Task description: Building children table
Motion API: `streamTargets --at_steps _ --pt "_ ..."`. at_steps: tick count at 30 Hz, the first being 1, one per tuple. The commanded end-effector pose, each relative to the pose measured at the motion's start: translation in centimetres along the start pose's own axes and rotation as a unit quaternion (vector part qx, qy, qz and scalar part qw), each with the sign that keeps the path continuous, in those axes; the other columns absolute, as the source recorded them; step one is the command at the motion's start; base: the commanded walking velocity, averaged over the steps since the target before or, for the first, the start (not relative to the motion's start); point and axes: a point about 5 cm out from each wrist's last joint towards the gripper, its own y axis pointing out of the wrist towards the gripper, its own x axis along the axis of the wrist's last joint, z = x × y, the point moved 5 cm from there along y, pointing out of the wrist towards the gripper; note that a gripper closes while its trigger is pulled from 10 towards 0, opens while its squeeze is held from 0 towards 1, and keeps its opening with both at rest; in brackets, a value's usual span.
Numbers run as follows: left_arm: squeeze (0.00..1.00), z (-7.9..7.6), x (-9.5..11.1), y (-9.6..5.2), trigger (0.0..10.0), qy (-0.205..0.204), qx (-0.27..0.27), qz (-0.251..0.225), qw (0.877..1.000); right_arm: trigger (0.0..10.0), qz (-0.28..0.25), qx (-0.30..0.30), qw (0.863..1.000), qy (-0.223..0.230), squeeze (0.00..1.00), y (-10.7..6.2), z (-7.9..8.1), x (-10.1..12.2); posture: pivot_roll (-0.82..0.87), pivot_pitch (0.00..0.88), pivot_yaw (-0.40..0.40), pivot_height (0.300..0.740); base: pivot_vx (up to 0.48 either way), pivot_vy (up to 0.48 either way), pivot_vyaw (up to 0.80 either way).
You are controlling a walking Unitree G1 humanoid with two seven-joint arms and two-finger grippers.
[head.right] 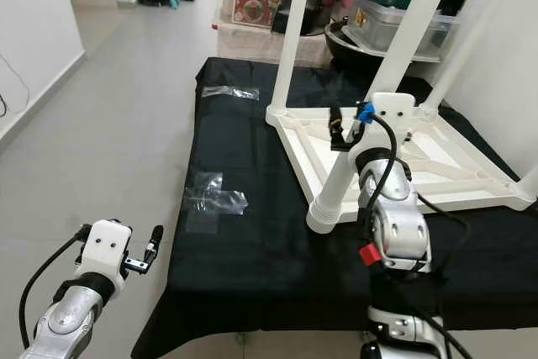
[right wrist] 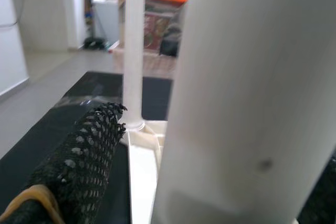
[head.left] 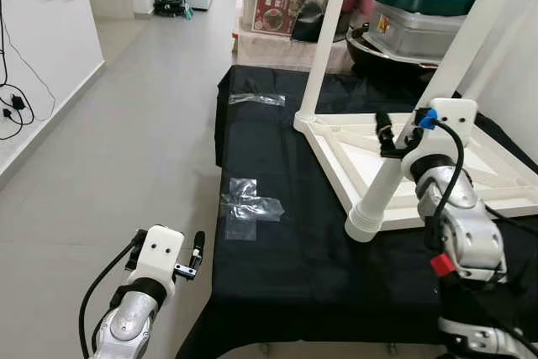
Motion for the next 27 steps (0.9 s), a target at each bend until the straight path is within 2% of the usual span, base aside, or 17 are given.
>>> streamTargets --at_steps 1,2,4,8,11,13,15,16,22,27 --pt "0.00 -0.6 -0.4 0.1 10.0 -0.003 -0.011 0.006 1.000 10.0 0.012 0.007 1.000 0.013 1.00 0.2 -0.5 -0.2 0.06 0.000 -0.114 0.740 0.000 0.000 0.00" --pt "0.00 -0.6 -0.4 0.1 10.0 -0.003 -0.011 0.006 1.000 10.0 0.016 0.034 0.999 0.017 0.00 0.2 -0.4 -0.1 0.06 0.000 -0.115 0.740 0.000 0.000 0.00" --pt "0.00 -0.6 -0.5 0.1 10.0 -0.003 -0.012 0.006 1.000 10.0 0.018 0.052 0.998 0.019 0.00 0.3 -0.3 -0.1 0.06 0.000 -0.115 0.740 0.000 0.000 0.00" --pt "0.00 -0.5 -0.5 0.0 10.0 -0.003 -0.011 0.006 1.000 10.0 0.026 0.157 0.987 0.014 0.00 0.2 0.1 0.5 0.06 0.000 -0.118 0.740 0.000 0.000 0.00" --pt "0.00 -0.5 -0.5 0.0 10.0 -0.004 -0.011 0.006 1.000 10.0 0.033 0.184 0.982 0.004 0.00 0.0 0.1 0.5 0.06 0.000 -0.118 0.740 0.000 0.000 0.00" --pt "0.00 -0.4 -0.6 0.0 10.0 -0.003 -0.010 0.007 1.000 10.0 0.049 0.239 0.969 -0.027 0.00 -0.7 -0.1 -0.4 0.06 0.000 -0.117 0.740 0.000 0.000 0.00" --pt "0.00 -0.4 -0.6 0.0 10.0 -0.003 -0.010 0.007 1.000 10.0 0.049 0.239 0.969 -0.027 0.00 -0.7 -0.1 -0.4 0.06 0.000 -0.117 0.740 0.000 0.000 0.00" --pt "0.00 -0.4 -0.6 -0.1 10.0 -0.003 -0.010 0.008 1.000 10.0 0.068 0.282 0.956 -0.040 0.00 -1.2 -0.8 -1.2 0.07 0.000 -0.118 0.740 0.000 0.000 0.00" --pt "0.00 -0.3 -0.6 -0.1 10.0 -0.001 -0.010 0.007 1.000 10.0 0.079 0.317 0.944 -0.041 0.00 -1.2 -1.6 -1.3 0.07 0.000 -0.119 0.740 0.000 0.000 0.00" --pt "0.00 -0.4 -0.5 0.0 10.0 -0.001 -0.010 0.006 1.000 10.0 0.087 0.306 0.947 -0.044 0.00 -0.2 -2.4 -2.1 0.08 0.000 -0.120 0.740 0.000 0.000 0.00"
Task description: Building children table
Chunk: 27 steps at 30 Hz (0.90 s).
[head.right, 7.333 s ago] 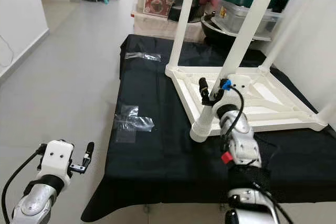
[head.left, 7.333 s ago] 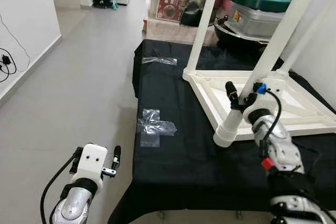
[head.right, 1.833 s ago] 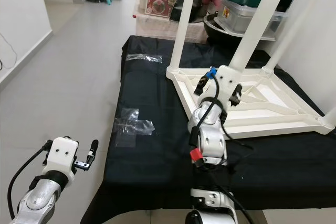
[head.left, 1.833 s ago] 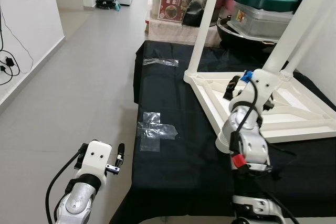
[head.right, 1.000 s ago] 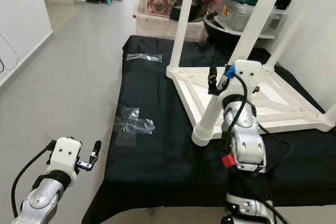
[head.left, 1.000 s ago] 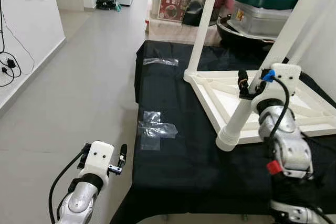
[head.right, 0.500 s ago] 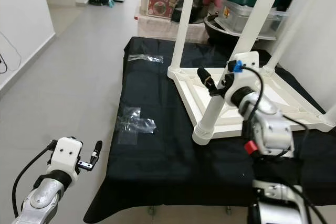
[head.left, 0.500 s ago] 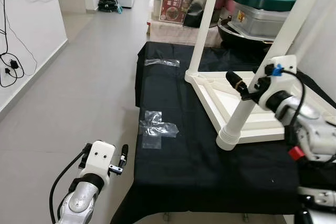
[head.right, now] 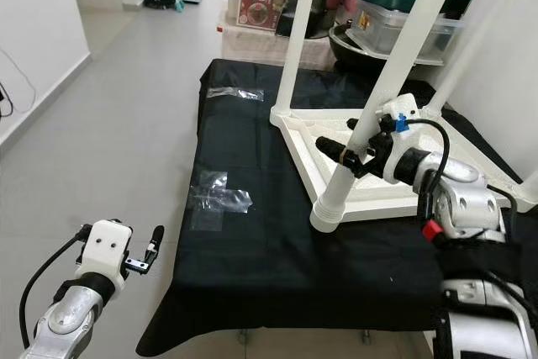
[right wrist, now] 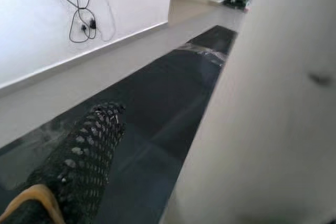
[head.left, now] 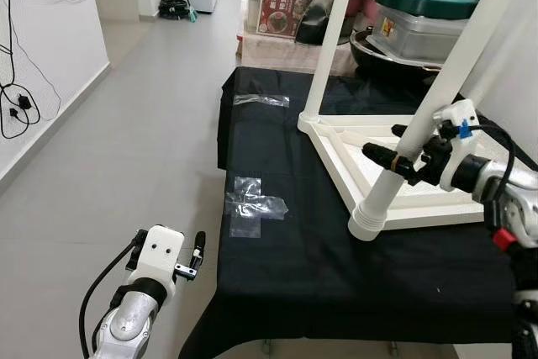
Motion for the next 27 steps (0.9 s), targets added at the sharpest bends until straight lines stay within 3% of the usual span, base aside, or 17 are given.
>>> streamTargets --at_steps 1,2,3,23,25,27 --pt "0.00 -0.3 -0.4 0.0 10.0 -0.001 -0.006 0.007 1.000 4.3 0.010 0.001 1.000 -0.006 0.00 -0.1 -0.3 -0.5 0.08 0.000 -0.120 0.740 0.000 0.000 0.00" --pt "0.00 -0.3 -0.4 0.0 10.0 0.000 -0.006 0.007 1.000 4.3 0.004 0.002 1.000 -0.004 0.00 0.0 -0.4 -0.4 0.09 0.000 -0.125 0.740 0.000 0.000 0.00" --pt "0.00 -0.2 -0.4 -0.1 10.0 0.000 -0.005 0.007 1.000 0.3 -0.004 -0.004 1.000 0.001 0.00 0.2 -0.6 -0.2 0.09 0.000 -0.127 0.740 0.000 0.000 0.00" --pt "0.00 -0.3 -0.6 -0.2 10.0 -0.001 -0.006 0.008 1.000 0.0 -0.018 -0.020 1.000 -0.004 0.00 0.4 -1.8 -0.5 0.08 0.000 -0.128 0.740 0.000 0.000 0.00" --pt "0.00 -0.3 -0.6 -0.2 10.0 -0.001 -0.006 0.008 1.000 0.0 -0.014 -0.035 0.999 0.001 0.00 0.8 -1.8 -0.9 0.09 0.000 -0.129 0.740 0.000 0.000 0.00" --pt "0.00 -0.2 -0.6 -0.3 10.0 0.000 -0.005 0.009 1.000 0.0 -0.007 -0.173 0.984 0.032 0.00 1.9 -3.1 -1.9 0.09 0.000 -0.130 0.740 0.000 0.000 0.00"
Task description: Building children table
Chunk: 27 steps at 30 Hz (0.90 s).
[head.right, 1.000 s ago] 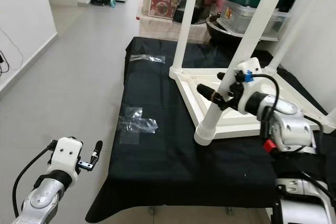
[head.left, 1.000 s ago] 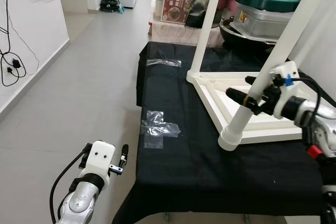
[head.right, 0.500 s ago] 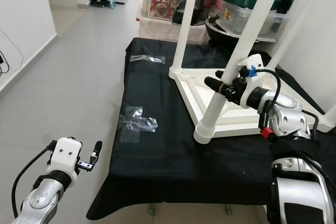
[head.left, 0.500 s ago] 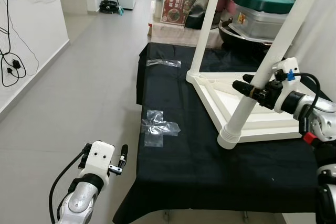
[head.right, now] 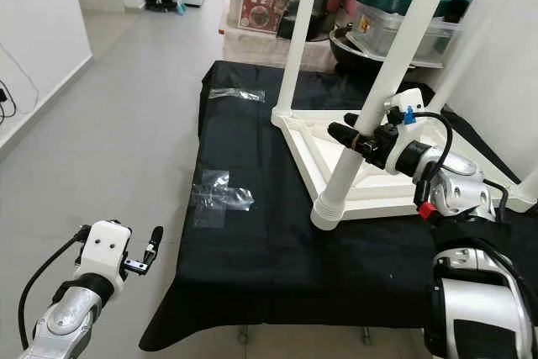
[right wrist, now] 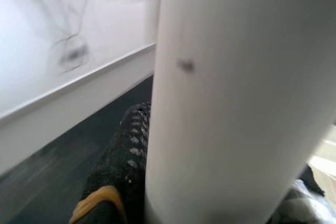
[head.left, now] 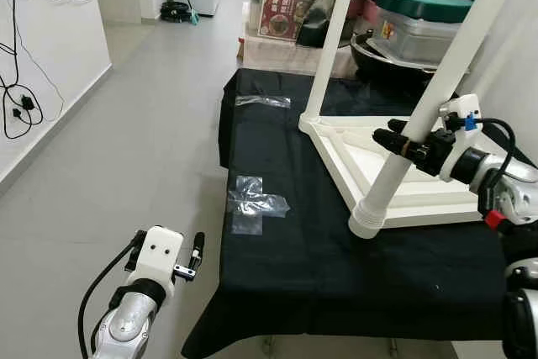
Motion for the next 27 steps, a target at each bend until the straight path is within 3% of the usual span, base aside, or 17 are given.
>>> streamTargets --at_steps 1,2,3,4,6,8,9,11,14,16,20,21,22,23,27 --pt "0.00 -0.4 -0.3 -0.2 10.0 0.000 -0.008 0.005 1.000 0.0 0.029 -0.094 0.995 -0.020 0.00 0.0 -1.7 -1.0 0.09 0.000 -0.130 0.740 0.000 0.000 0.00" --pt "0.00 -0.4 -0.3 -0.2 10.0 0.000 -0.008 0.005 1.000 0.0 0.029 -0.094 0.995 -0.020 0.00 0.0 -1.7 -1.0 0.09 0.000 -0.130 0.740 0.000 0.000 0.00" --pt "0.00 -0.4 -0.3 -0.2 10.0 0.000 -0.008 0.005 1.000 0.0 0.024 -0.230 0.973 -0.013 0.00 0.0 -2.0 -2.1 0.09 0.000 -0.129 0.740 0.000 0.000 0.00" --pt "0.00 -0.4 -0.3 -0.2 10.0 0.000 -0.008 0.005 1.000 0.0 0.024 -0.230 0.973 -0.013 0.00 0.0 -2.0 -2.1 0.09 0.000 -0.129 0.740 0.000 0.000 0.00" --pt "0.00 -0.5 -0.3 -0.3 10.0 0.000 -0.008 0.005 1.000 0.0 0.015 -0.318 0.948 0.014 0.00 -0.8 -0.3 -3.5 0.10 0.000 -0.130 0.740 0.000 0.000 0.00" --pt "0.00 -0.5 -0.3 -0.3 10.0 0.000 -0.008 0.005 1.000 0.0 0.015 -0.318 0.948 0.014 0.00 -0.8 -0.3 -3.5 0.10 0.000 -0.130 0.740 0.000 0.000 0.00" --pt "0.00 -0.5 -0.3 -0.3 10.0 0.000 -0.009 0.006 1.000 0.0 0.015 -0.349 0.937 0.030 0.00 -1.1 1.2 -4.2 0.09 0.000 -0.127 0.740 0.000 0.000 0.00" --pt "0.00 -0.5 -0.3 -0.3 10.0 0.000 -0.009 0.006 1.000 0.0 0.015 -0.349 0.937 0.030 0.00 -1.1 1.2 -4.2 0.09 0.000 -0.127 0.740 0.000 0.000 0.00" --pt "0.00 -0.5 -0.2 -0.1 10.0 0.000 -0.009 0.005 1.000 0.0 0.041 -0.417 0.905 0.075 0.00 -0.6 5.0 -5.7 0.11 0.000 -0.141 0.740 0.000 0.000 0.00" --pt "0.00 -0.5 -0.2 -0.1 10.0 0.000 -0.009 0.005 1.000 0.0 0.041 -0.417 0.905 0.075 0.00 -0.6 5.0 -5.7 0.11 0.000 -0.141 0.740 0.000 0.000 0.00" --pt "0.00 -0.6 -0.2 -0.1 10.0 -0.001 -0.008 0.005 1.000 0.0 0.045 -0.399 0.911 0.095 0.00 1.3 6.6 -5.3 0.10 0.000 -0.143 0.740 0.000 0.000 0.00" --pt "0.00 -0.7 -0.2 -0.1 10.0 -0.001 -0.009 0.005 1.000 7.3 0.033 -0.385 0.917 0.094 0.04 1.9 6.8 -4.4 0.10 0.000 -0.144 0.740 0.000 0.000 0.00" --pt "0.00 -0.8 -0.2 -0.1 10.0 -0.001 -0.010 0.005 1.000 7.3 0.025 -0.377 0.921 0.093 0.04 2.3 6.9 -3.9 0.10 0.000 -0.144 0.740 0.000 0.000 0.00" --pt "0.00 -0.8 -0.2 0.0 10.0 -0.002 -0.010 0.005 1.000 10.0 0.016 -0.375 0.923 0.087 1.00 2.3 7.0 -3.0 0.10 0.000 -0.146 0.740 0.000 0.000 0.00" --pt "0.00 -0.9 -0.2 0.1 10.0 -0.002 -0.010 0.004 1.000 10.0 0.006 -0.368 0.926 0.081 1.00 2.2 6.7 -1.8 0.09 0.000 -0.146 0.740 0.000 0.000 0.00"
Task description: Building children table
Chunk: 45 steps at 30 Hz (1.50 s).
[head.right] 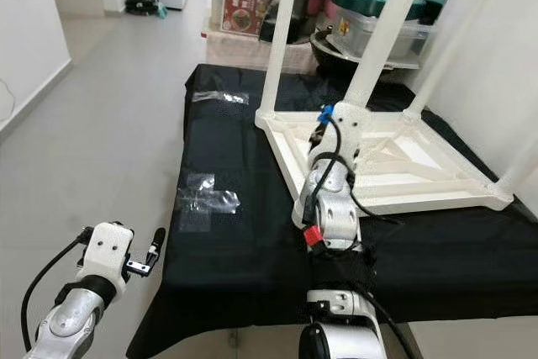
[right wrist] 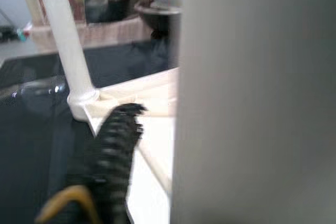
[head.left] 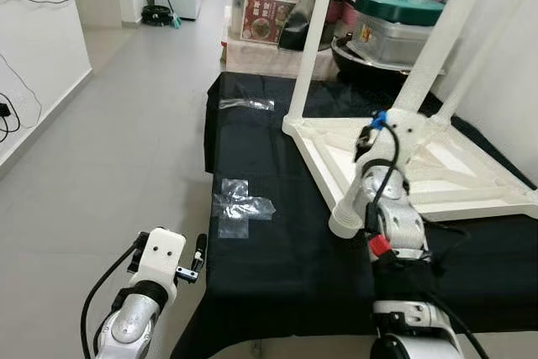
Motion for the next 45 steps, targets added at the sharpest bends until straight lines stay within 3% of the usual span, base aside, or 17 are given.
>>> streamTargets --at_steps 1,3,4,8,12,19,20,24,25,31,34,37,38,39,40,44,45 --pt "0.00 -0.6 -0.3 0.1 10.0 -0.002 -0.006 0.005 1.000 10.0 -0.004 0.013 1.000 -0.004 1.00 -0.1 0.0 0.9 0.09 0.000 -0.146 0.740 0.000 0.000 0.00" --pt "0.00 -0.6 -0.3 0.1 10.0 -0.002 -0.006 0.004 1.000 10.0 -0.015 0.024 1.000 -0.013 1.00 0.1 -0.3 1.6 0.10 0.000 -0.149 0.740 0.000 0.000 0.00" --pt "0.00 -0.6 -0.2 0.1 10.0 -0.002 -0.006 0.004 1.000 10.0 -0.031 0.034 0.999 -0.019 0.00 0.4 -1.2 2.4 0.10 0.000 -0.154 0.740 0.000 0.000 0.00" --pt "0.00 -0.4 -0.3 0.1 10.0 -0.002 -0.004 0.004 1.000 10.0 -0.052 0.075 0.996 -0.018 0.00 0.8 -2.4 3.3 0.10 0.000 -0.154 0.740 0.000 0.000 0.00" --pt "0.00 -0.2 -0.4 0.0 10.0 -0.001 -0.002 0.005 1.000 10.0 -0.057 0.214 0.975 -0.002 0.00 0.8 -4.2 4.7 0.09 0.000 -0.147 0.740 0.000 0.000 0.00" --pt "0.00 -0.8 -0.2 0.5 10.0 0.001 -0.016 0.001 1.000 10.0 -0.043 0.299 0.950 -0.076 0.00 0.9 -6.2 4.9 0.07 0.000 -0.134 0.740 0.000 0.000 0.00" --pt "0.00 -0.9 -0.1 0.7 10.0 0.002 -0.018 -0.001 1.000 4.7 -0.027 0.324 0.942 -0.079 0.00 0.8 -5.4 4.6 0.08 0.000 -0.132 0.740 0.000 0.000 0.00" --pt "0.00 -1.0 0.1 0.9 10.0 0.002 -0.019 -0.003 1.000 4.7 -0.008 0.353 0.932 -0.085 0.00 0.6 -4.6 4.2 0.08 0.000 -0.132 0.740 0.000 0.000 0.00" --pt "0.00 -0.9 0.1 0.9 10.0 0.003 -0.018 -0.003 1.000 0.0 -0.002 0.367 0.925 -0.095 0.00 0.6 -4.0 4.0 0.09 0.000 -0.143 0.740 0.000 0.000 0.00" --pt "0.00 -0.6 -0.1 0.6 10.0 0.006 -0.016 -0.003 1.000 0.0 -0.004 0.410 0.904 -0.121 0.00 0.6 -2.8 4.1 0.10 0.000 -0.153 0.740 0.000 0.000 0.00" --pt "0.00 -0.6 -0.1 0.6 10.0 0.007 -0.015 -0.002 1.000 0.0 -0.002 0.406 0.906 -0.119 0.00 0.9 -2.9 4.1 0.10 0.000 -0.154 0.740 0.000 0.000 0.00" --pt "0.00 -0.6 -0.2 0.5 10.0 0.007 -0.016 -0.002 1.000 0.0 0.005 0.315 0.943 -0.107 0.00 2.6 -4.0 3.5 0.09 0.000 -0.152 0.740 0.000 0.000 0.00" --pt "0.00 -0.6 -0.2 0.5 10.0 0.007 -0.016 -0.002 1.000 0.0 0.005 0.315 0.943 -0.107 0.00 2.6 -4.0 3.5 0.09 0.000 -0.152 0.740 0.000 0.000 0.00" --pt "0.00 -0.6 -0.2 0.5 10.0 0.007 -0.016 -0.002 1.000 0.0 -0.003 0.204 0.975 -0.089 0.00 3.7 -5.7 3.4 0.10 0.000 -0.152 0.740 0.000 0.000 0.00" --pt "0.00 -0.6 -0.2 0.5 10.0 0.007 -0.016 -0.001 1.000 0.0 -0.006 0.125 0.989 -0.075 0.00 4.3 -7.0 3.2 0.10 0.000 -0.152 0.740 0.000 0.000 0.00" --pt "0.00 -0.6 -0.2 0.5 10.0 0.007 -0.016 -0.001 1.000 0.0 0.010 0.063 0.996 -0.060 0.00 4.0 -7.8 1.8 0.10 0.000 -0.153 0.740 0.000 0.000 0.00" --pt "0.00 -0.6 -0.1 0.5 10.0 0.008 -0.016 -0.002 1.000 0.0 0.027 0.011 0.998 -0.051 0.00 2.9 -8.0 -0.3 0.11 0.000 -0.154 0.740 0.000 0.000 0.00"
